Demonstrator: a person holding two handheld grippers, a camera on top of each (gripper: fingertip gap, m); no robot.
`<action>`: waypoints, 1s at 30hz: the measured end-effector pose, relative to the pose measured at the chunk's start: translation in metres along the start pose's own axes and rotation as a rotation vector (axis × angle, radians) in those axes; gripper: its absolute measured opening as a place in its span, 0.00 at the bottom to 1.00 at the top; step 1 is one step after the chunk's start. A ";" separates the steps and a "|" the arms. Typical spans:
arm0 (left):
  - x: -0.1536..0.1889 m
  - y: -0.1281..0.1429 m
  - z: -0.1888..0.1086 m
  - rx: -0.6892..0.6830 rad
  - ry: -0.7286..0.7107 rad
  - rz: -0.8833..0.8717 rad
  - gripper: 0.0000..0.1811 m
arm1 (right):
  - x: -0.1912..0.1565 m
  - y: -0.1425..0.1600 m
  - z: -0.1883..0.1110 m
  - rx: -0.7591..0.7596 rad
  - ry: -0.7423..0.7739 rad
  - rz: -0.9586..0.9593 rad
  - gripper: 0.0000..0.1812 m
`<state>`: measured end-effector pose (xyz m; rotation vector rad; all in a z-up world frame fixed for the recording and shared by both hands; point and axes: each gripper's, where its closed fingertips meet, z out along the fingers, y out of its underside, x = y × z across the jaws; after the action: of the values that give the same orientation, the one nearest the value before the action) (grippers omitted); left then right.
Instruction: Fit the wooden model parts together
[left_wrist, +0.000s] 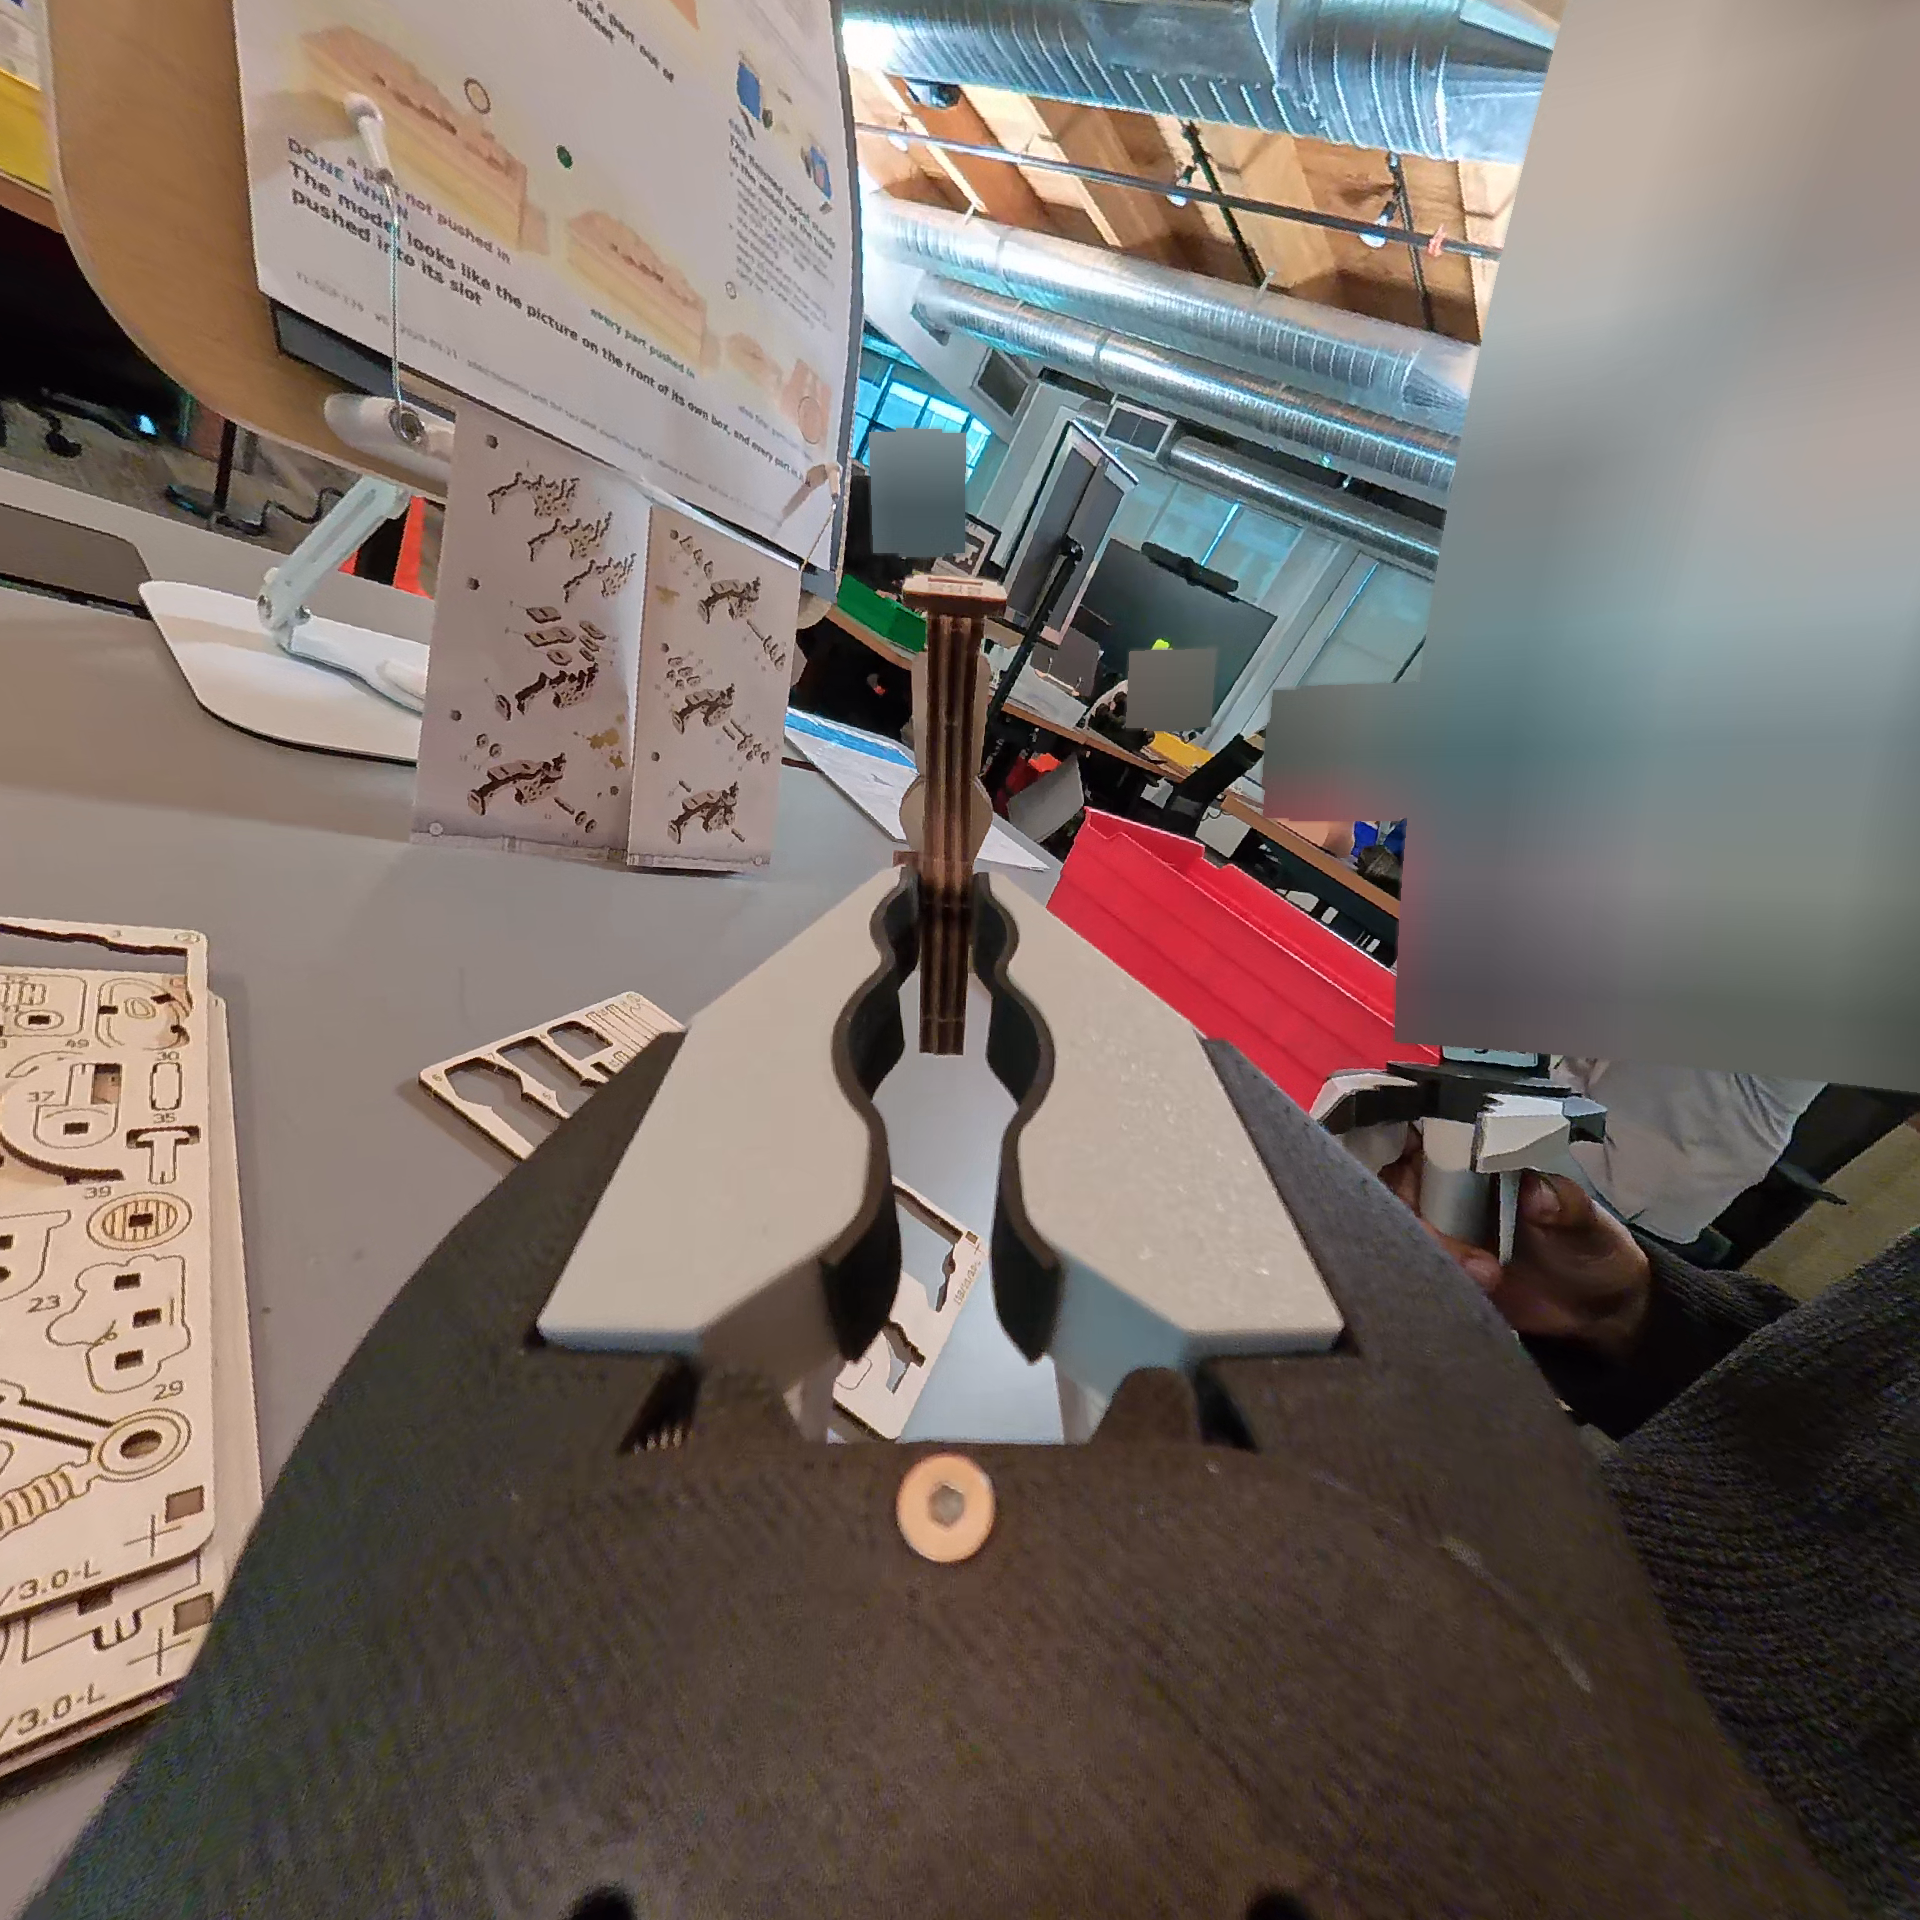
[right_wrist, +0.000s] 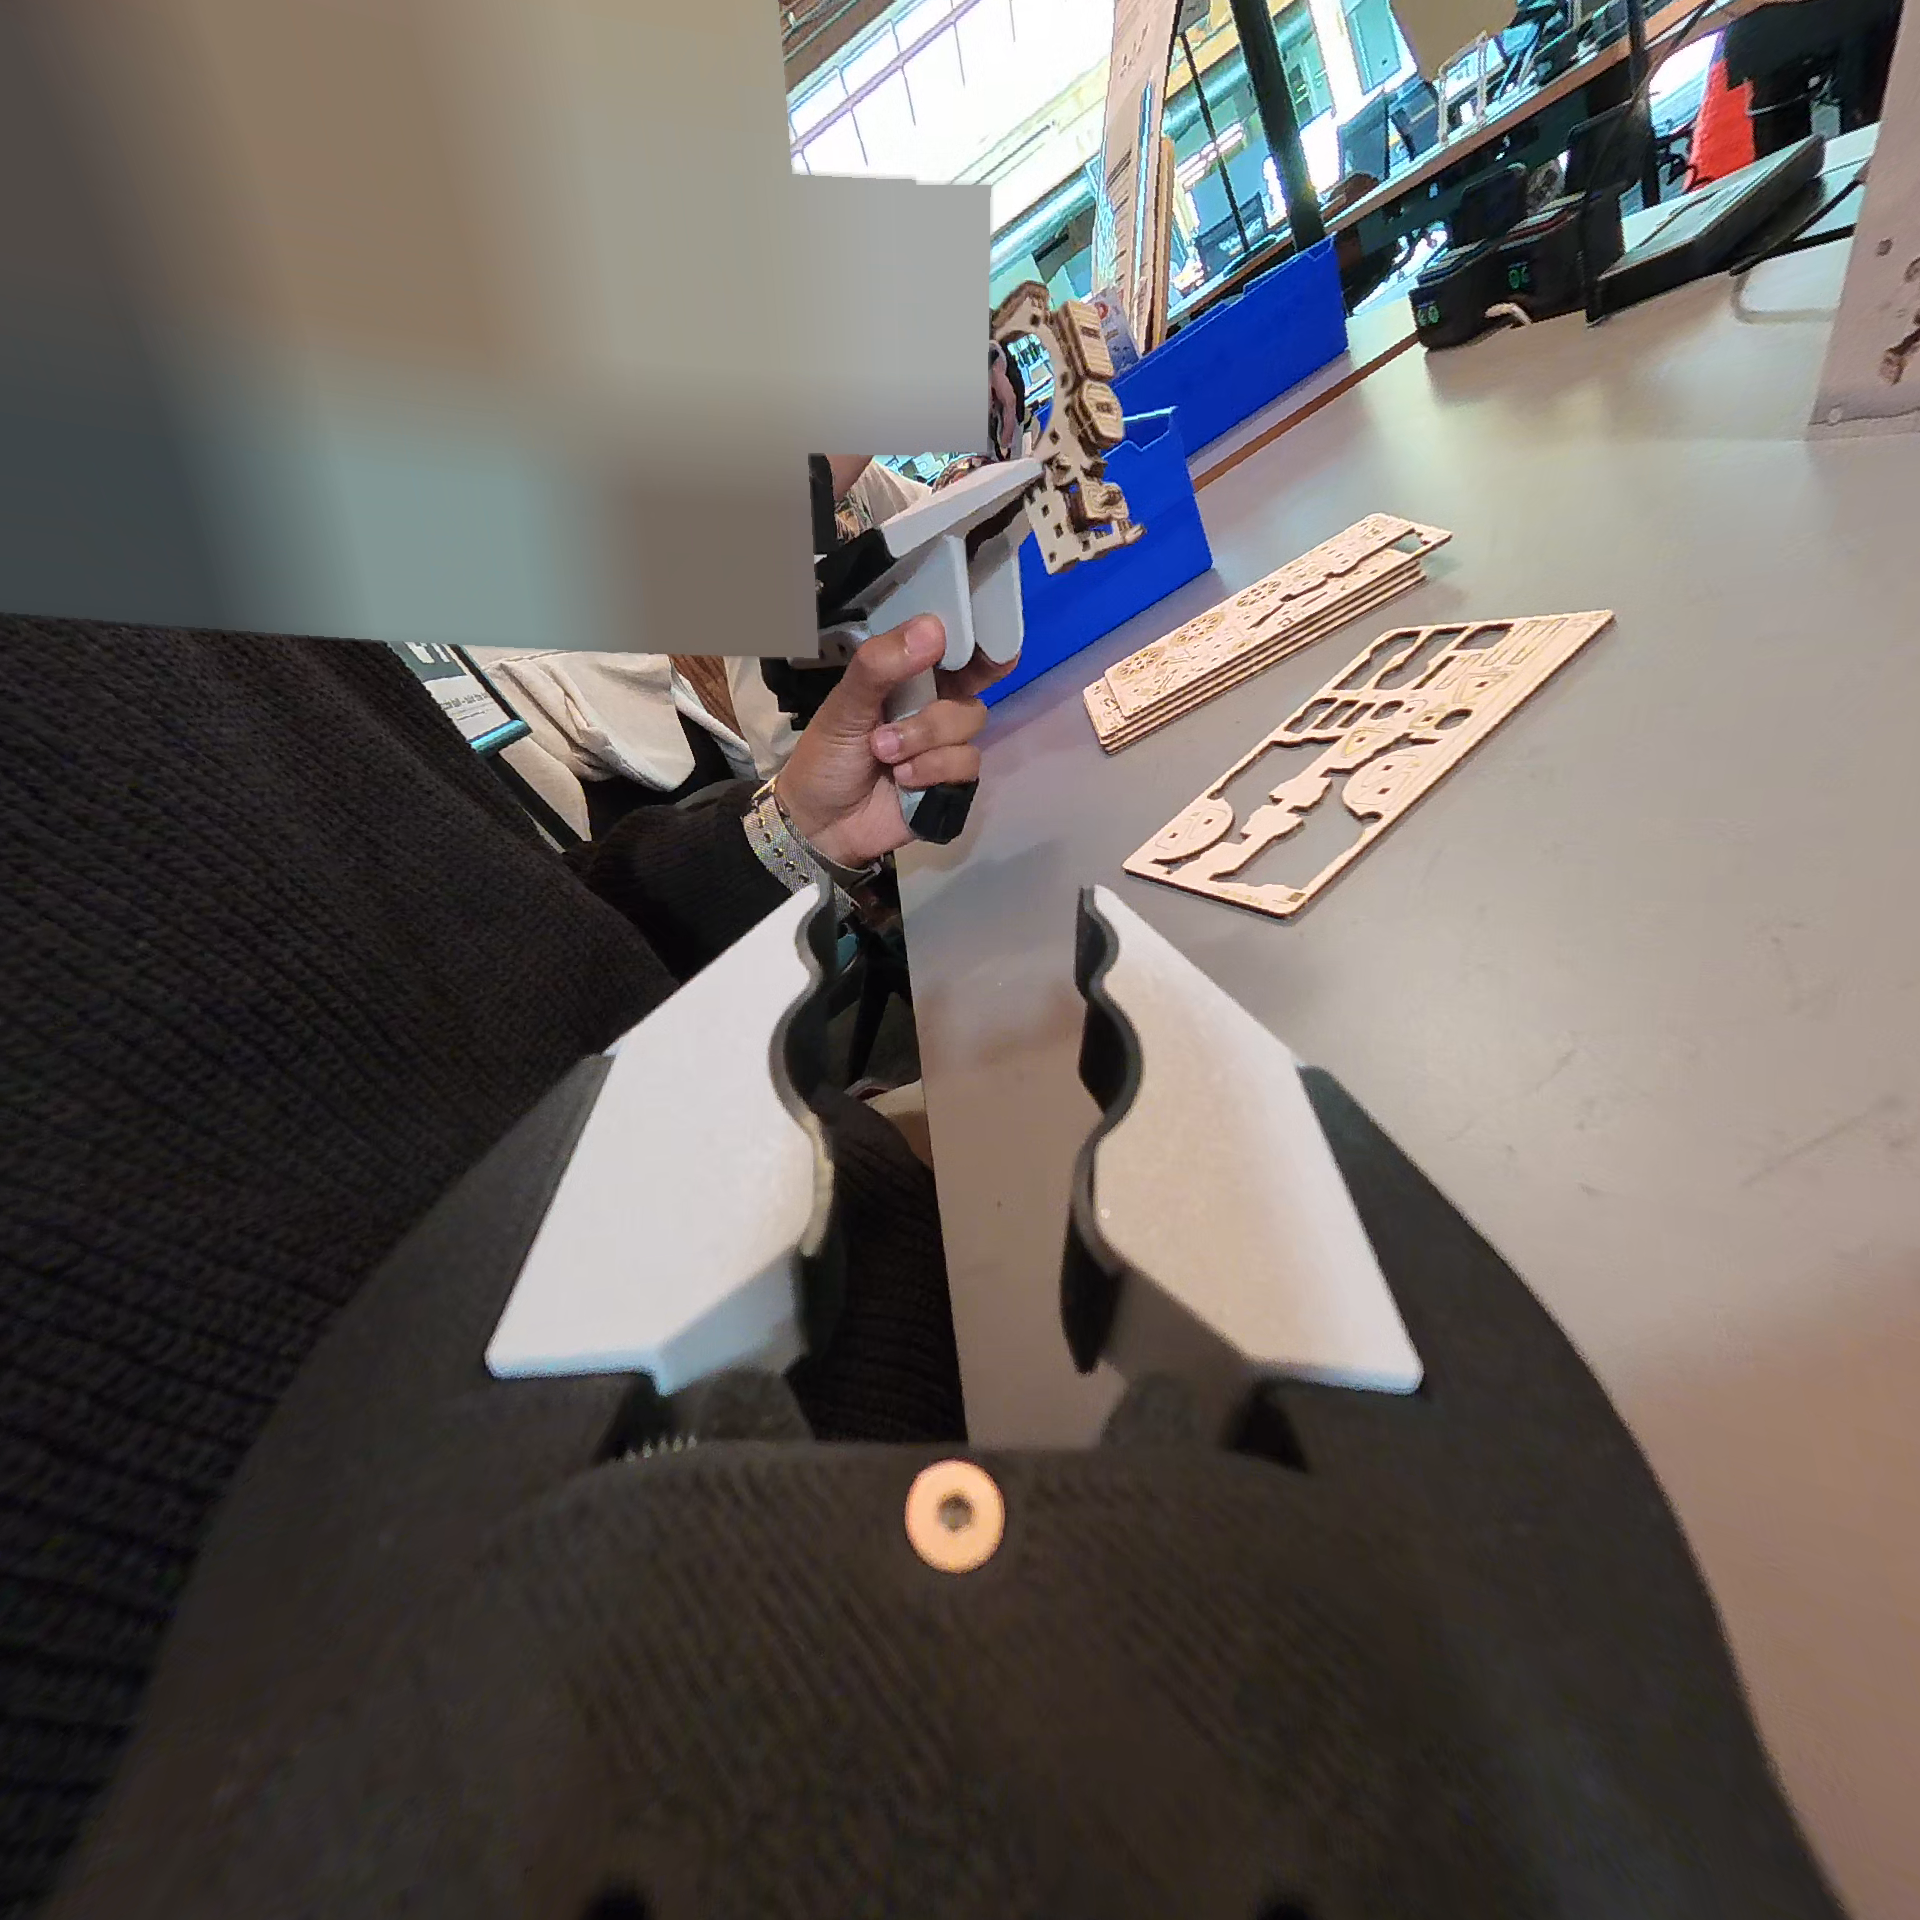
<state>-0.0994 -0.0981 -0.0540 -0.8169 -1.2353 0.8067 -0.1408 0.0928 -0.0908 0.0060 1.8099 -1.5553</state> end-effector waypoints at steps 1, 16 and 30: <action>0.000 0.000 0.000 -0.001 0.000 -0.002 0.05 | 0.000 0.000 0.000 -0.002 0.000 -0.001 0.25; 0.031 0.014 0.010 -0.032 0.151 -0.092 0.05 | 0.001 0.008 0.004 -0.053 0.038 -0.055 0.25; 0.122 0.087 0.035 -0.230 0.469 -0.407 0.05 | -0.008 0.009 0.024 -0.044 0.031 -0.078 0.22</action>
<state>-0.1229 0.0532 -0.0673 -0.8413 -1.0282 0.1298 -0.1185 0.0783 -0.0946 -0.0627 1.8882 -1.5770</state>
